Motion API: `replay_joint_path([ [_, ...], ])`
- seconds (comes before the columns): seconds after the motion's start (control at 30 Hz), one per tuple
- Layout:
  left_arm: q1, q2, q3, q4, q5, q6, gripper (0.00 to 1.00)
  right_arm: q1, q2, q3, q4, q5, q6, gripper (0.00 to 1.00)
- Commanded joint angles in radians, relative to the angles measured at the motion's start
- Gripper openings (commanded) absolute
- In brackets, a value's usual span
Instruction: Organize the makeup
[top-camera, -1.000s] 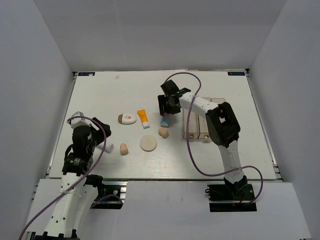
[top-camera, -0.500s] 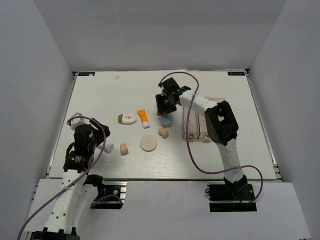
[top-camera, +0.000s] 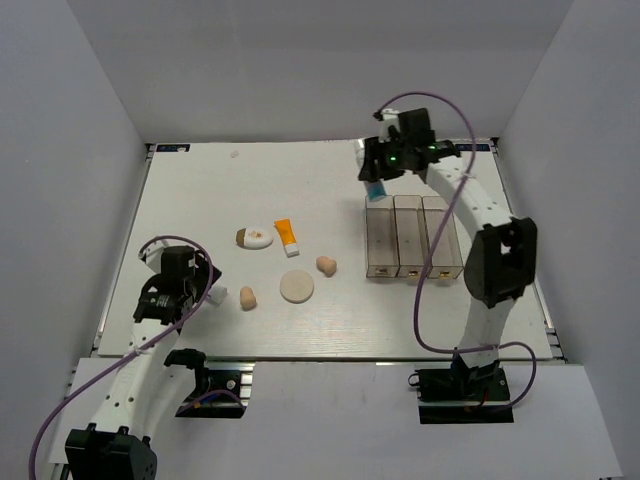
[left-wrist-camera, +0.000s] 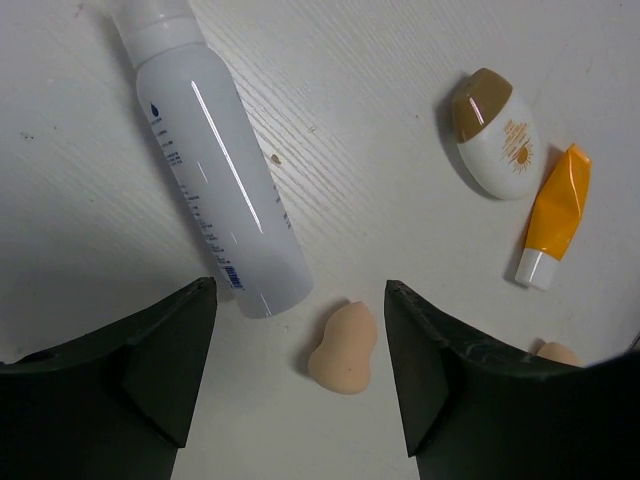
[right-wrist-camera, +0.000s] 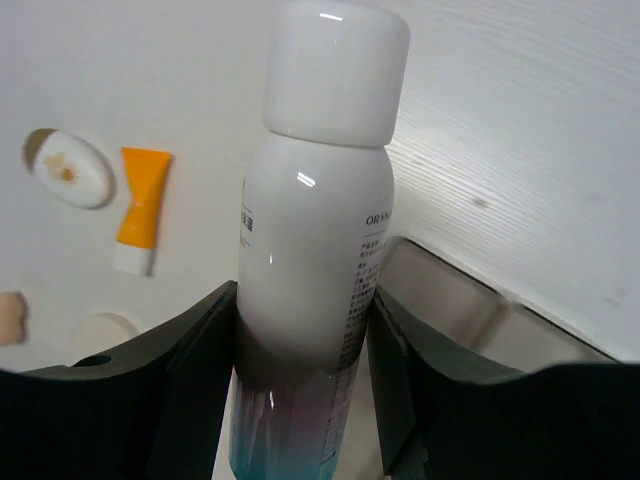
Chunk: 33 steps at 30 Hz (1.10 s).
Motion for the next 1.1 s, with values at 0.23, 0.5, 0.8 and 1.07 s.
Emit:
replay_joint_path([
  [0.23,0.007,0.004,0.008,-0.009,-0.053,-0.033,0.83,-0.263,-0.261,-0.285,-0.032,0.123,-0.202,0.00],
  [0.5,0.007,0.030,0.011,-0.006,-0.061,-0.024,0.84,-0.327,-0.302,-0.425,-0.007,0.142,-0.230,0.00],
  [0.8,0.007,0.011,0.005,-0.001,-0.064,-0.024,0.86,-0.393,-0.308,-0.545,-0.004,0.148,-0.268,0.00],
  [1.07,0.007,0.036,0.006,0.001,-0.066,-0.022,0.88,-0.405,-0.290,-0.571,0.011,0.099,-0.270,0.43],
])
